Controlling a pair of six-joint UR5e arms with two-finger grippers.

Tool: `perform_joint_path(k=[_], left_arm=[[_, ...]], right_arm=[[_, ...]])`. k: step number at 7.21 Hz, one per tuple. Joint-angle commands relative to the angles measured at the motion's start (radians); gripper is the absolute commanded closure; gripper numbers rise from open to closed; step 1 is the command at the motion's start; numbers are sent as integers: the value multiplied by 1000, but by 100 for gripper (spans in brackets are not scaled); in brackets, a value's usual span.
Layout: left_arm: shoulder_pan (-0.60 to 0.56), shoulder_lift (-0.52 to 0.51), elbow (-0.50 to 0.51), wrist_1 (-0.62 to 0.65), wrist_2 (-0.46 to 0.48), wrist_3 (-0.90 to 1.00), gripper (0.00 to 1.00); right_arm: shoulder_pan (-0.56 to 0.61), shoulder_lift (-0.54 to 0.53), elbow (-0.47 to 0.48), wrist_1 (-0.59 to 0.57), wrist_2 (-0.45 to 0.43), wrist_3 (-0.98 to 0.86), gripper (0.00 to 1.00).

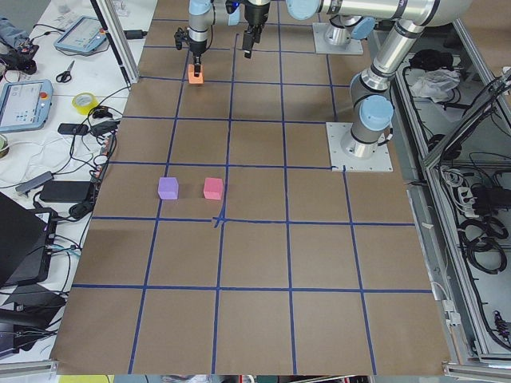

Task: Arrange blocks in a line
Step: 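Carry the orange block with the right gripper toward the table center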

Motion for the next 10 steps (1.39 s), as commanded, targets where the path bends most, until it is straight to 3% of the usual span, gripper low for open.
perform_joint_path(k=[1, 3, 4, 5, 6, 9, 10], left_arm=[[0, 0, 0, 2, 1, -2, 0], [0, 0, 0, 2, 1, -4, 0], [0, 0, 0, 0, 1, -2, 0], [0, 0, 0, 0, 1, -2, 0], [0, 0, 0, 0, 1, -2, 0], [0, 2, 2, 2, 10, 4, 0], [6, -3, 6, 9, 5, -2, 0]], right_arm=[[12, 17, -1, 0, 0, 9, 100], [12, 23, -1, 0, 2, 15, 97], [12, 23, -1, -2, 5, 16, 78], [12, 26, 0, -3, 8, 16, 18], [12, 26, 0, -3, 6, 16, 0], [10, 3, -1, 14, 9, 73, 0], [-2, -57, -3, 62, 6, 69, 0]])
